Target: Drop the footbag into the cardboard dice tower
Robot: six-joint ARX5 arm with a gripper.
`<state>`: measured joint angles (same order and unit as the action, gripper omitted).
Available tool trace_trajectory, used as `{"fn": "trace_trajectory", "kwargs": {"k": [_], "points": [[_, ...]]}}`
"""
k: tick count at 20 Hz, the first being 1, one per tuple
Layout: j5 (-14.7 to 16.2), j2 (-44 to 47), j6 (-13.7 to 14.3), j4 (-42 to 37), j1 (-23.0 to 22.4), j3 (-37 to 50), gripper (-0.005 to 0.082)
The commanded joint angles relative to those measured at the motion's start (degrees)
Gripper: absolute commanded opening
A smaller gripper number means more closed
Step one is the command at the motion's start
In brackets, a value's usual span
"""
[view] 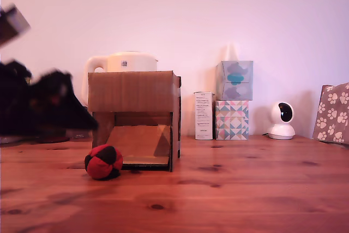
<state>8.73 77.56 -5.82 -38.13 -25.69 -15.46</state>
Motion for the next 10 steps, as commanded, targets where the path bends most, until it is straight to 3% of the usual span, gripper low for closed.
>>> {"fn": "trace_trajectory", "kwargs": {"k": [1, 5, 10], "points": [[-0.4, 2.9, 1.5, -2.8, 0.1, -1.2, 0.0787], [-0.9, 9.8, 4.7, -4.0, 0.1, -5.1, 0.0783], [-1.7, 18.4, 4.8, -3.6, 0.3, -11.3, 0.0782]]}}
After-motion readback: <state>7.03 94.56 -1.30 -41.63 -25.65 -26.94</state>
